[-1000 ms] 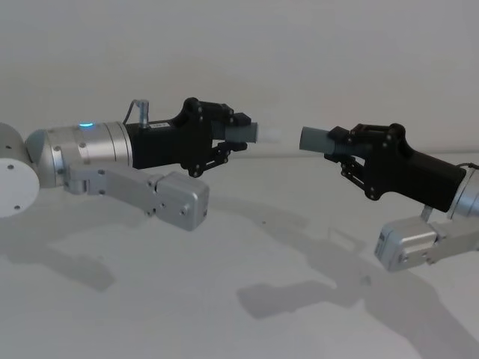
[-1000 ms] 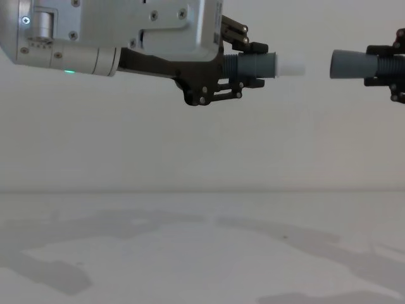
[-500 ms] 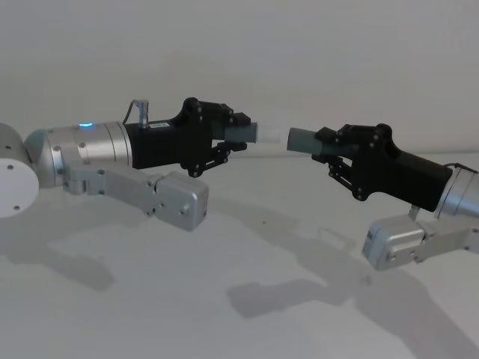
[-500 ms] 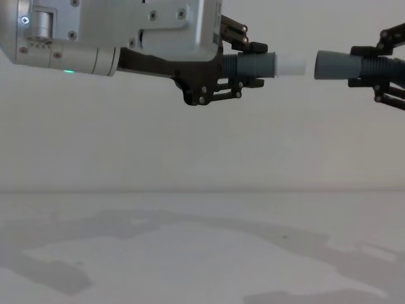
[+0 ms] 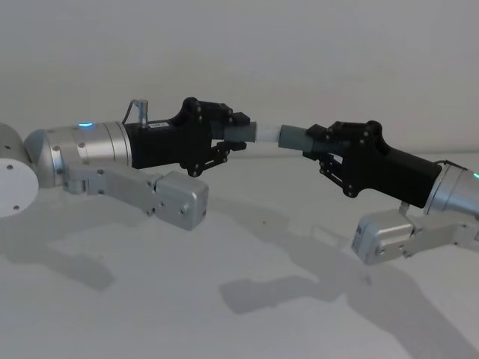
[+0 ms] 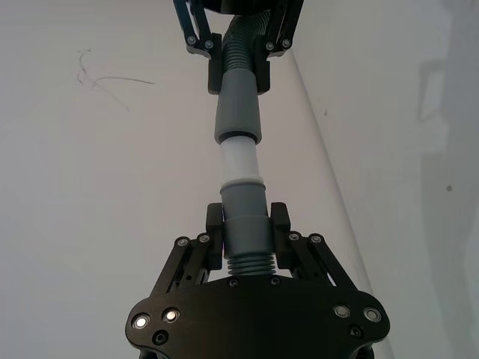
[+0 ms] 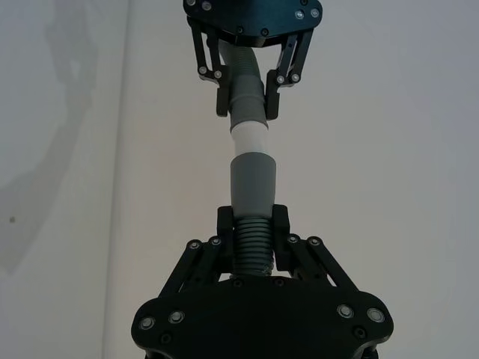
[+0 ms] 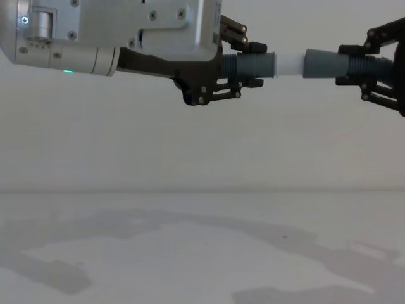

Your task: Use both hands to pick up one end of the pipe from the table, align the ends, and insert them.

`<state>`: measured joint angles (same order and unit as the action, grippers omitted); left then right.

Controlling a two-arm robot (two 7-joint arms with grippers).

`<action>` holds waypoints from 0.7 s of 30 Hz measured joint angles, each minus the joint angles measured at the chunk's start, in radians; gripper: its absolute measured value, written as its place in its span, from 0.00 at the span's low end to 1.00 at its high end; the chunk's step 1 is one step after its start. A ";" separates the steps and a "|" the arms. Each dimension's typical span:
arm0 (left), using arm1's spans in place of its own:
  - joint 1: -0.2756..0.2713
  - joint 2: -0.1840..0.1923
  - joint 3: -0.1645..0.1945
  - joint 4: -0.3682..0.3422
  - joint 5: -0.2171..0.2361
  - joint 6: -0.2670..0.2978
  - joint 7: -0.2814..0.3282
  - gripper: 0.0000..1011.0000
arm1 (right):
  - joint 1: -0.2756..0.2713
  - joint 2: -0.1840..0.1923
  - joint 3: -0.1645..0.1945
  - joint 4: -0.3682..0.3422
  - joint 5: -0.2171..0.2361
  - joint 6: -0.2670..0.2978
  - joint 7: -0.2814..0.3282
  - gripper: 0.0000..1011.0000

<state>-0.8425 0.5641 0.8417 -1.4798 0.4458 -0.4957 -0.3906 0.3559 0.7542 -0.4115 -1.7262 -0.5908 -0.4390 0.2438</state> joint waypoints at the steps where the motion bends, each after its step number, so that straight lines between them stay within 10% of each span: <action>1: 0.000 0.000 0.000 0.000 0.000 0.000 0.000 0.35 | 0.002 -0.002 -0.001 0.001 0.001 0.002 0.001 0.26; 21: 0.000 0.001 0.000 0.000 0.000 0.000 0.000 0.35 | 0.020 -0.011 -0.013 0.004 0.003 0.011 0.014 0.26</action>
<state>-0.8426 0.5649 0.8414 -1.4797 0.4459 -0.4953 -0.3910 0.3761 0.7435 -0.4247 -1.7226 -0.5874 -0.4284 0.2583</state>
